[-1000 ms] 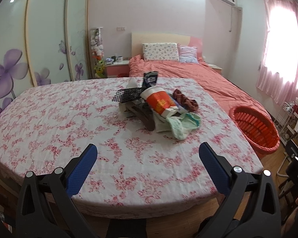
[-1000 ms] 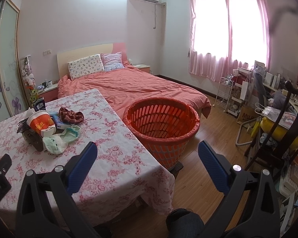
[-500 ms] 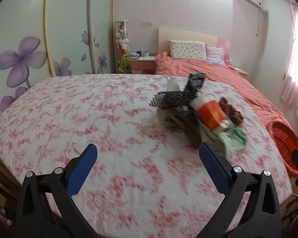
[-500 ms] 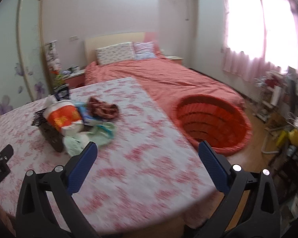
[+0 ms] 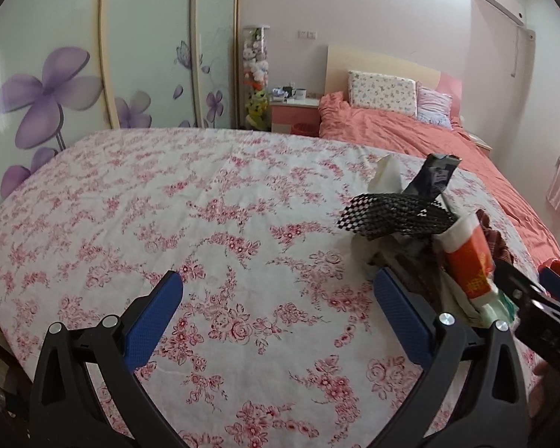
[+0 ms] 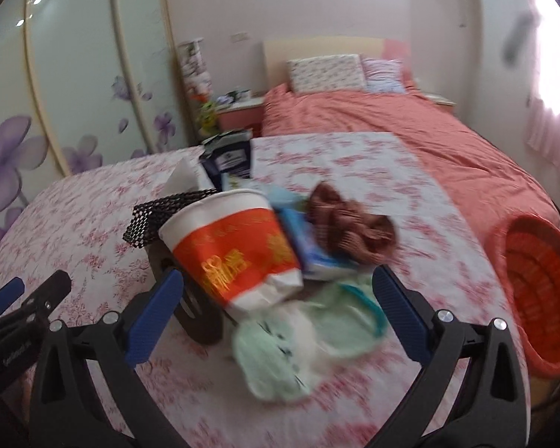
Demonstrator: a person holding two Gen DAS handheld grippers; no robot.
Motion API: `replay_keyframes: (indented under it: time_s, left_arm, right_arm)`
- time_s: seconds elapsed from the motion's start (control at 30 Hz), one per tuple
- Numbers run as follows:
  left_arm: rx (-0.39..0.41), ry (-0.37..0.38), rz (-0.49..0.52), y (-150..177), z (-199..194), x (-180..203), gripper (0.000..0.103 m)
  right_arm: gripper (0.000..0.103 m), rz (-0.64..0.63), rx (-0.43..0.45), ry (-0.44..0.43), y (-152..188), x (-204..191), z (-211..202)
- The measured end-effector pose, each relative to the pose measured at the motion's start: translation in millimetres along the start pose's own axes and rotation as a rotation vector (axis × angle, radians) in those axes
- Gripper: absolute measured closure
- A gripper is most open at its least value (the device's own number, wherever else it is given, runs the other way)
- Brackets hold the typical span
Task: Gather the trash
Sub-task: 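Grasp the white-and-red paper cup with the right tool while the left tool approaches the pile, then grasp the brown hair clip with the left tool while the right tool holds the cup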
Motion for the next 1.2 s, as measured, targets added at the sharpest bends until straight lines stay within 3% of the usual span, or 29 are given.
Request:
replay_keyframes:
  time_s: [0.4, 0.53, 0.83, 1.2]
  left_arm:
    - [-0.027, 0.01, 0.006, 7, 9, 0, 0.002]
    - [-0.032, 0.024, 0.008, 6, 12, 1, 0.002]
    - [-0.043, 0.105, 0.031, 5, 14, 23, 0.002]
    - [-0.084, 0.21, 0.069, 6, 24, 84, 0.007]
  right_arm:
    - [0.006, -0.044, -0.066, -0.053, -6, -18, 48]
    - [0.02, -0.05, -0.097, -0.06, 1, -17, 55]
    - [0.021, 0.027, -0.043, -0.062, -8, 6, 26]
    - [0.021, 0.098, 0.034, -0.012, -21, 49, -5]
Point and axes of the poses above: each gripper's, at about its wrist camera, not at the fingertips, and z roughly the way its jaws point, x to its right, y to its underside, the point moved 8 cm from there along z, roughly the way its jaws point, and after that the axes turned 5 degrees about z, right-handed, at the moved point
